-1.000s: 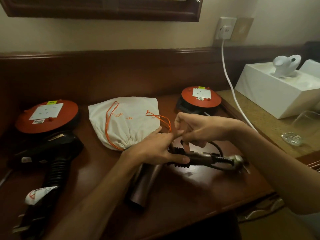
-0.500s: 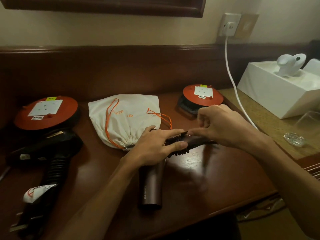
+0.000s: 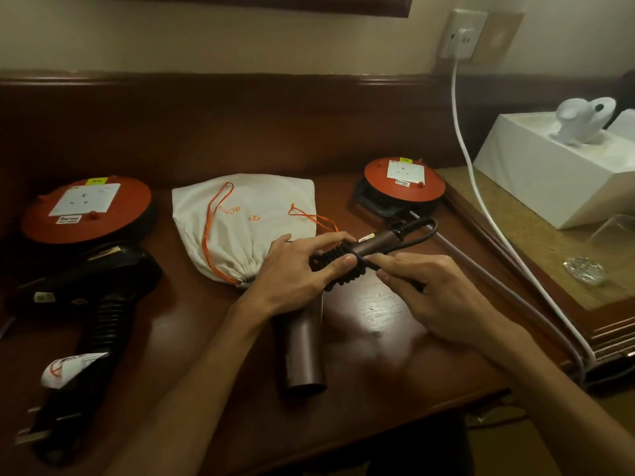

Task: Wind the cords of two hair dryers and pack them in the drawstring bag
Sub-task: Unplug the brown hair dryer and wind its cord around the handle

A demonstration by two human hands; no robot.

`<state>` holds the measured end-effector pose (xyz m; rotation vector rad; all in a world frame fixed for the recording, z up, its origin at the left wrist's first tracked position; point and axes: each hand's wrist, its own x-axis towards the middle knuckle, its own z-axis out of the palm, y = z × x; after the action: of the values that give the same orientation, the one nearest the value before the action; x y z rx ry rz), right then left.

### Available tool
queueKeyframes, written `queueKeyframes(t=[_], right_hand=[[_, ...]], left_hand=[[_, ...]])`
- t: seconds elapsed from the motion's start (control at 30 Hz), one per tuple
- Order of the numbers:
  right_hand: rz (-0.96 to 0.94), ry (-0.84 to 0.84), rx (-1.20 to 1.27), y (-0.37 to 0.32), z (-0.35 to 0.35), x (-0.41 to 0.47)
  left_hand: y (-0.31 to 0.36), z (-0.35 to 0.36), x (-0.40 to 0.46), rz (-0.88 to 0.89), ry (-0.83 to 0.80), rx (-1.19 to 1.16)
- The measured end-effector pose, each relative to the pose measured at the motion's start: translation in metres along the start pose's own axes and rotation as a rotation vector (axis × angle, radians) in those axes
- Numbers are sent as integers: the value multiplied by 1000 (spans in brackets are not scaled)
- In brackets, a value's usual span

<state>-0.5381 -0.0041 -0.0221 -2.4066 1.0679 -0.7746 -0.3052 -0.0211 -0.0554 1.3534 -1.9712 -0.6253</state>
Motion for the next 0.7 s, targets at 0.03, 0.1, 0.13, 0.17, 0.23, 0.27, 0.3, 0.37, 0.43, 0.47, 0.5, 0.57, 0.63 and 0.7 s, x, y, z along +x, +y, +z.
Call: queueKeyframes(t=[0.03, 0.1, 0.13, 0.17, 0.23, 0.27, 0.3, 0.37, 0.43, 0.47, 0.5, 0.57, 0.63, 0.7], right_hand=[[-39, 16, -22, 5, 5, -1], [-106, 49, -53, 9, 10, -2], [-121, 62, -57, 9, 12, -2], [-119, 72, -59, 9, 15, -2], [-63, 81, -38, 10, 25, -4], [-19, 88, -9, 13, 30, -5], [24, 94, 22, 16, 35, -5], [99, 51, 62, 23, 40, -5], [146, -46, 42, 32, 35, -3], [166, -93, 41, 37, 30, -2], [183, -131, 46, 44, 25, 1], [171, -180, 75, 51, 14, 7], [158, -234, 83, 50, 4, 15], [234, -343, 151, 52, -5, 25]], left_hand=[[0, -1, -1, 4, -8, -29], [1, -3, -3, 14, 11, -113], [2, -3, -5, 12, 36, -174], [2, -4, -6, 3, 61, -231], [2, -5, -10, -19, 92, -315], [1, -6, -12, -28, 101, -336], [0, -7, -13, -33, 104, -343], [0, -8, -17, -27, 98, -350], [3, -8, -19, -7, 95, -336], [3, -9, -19, 2, 91, -324], [4, -10, -19, 13, 83, -315], [5, -11, -19, 30, 68, -328], [6, -11, -19, 37, 43, -330], [7, -11, -18, 38, 0, -305]])
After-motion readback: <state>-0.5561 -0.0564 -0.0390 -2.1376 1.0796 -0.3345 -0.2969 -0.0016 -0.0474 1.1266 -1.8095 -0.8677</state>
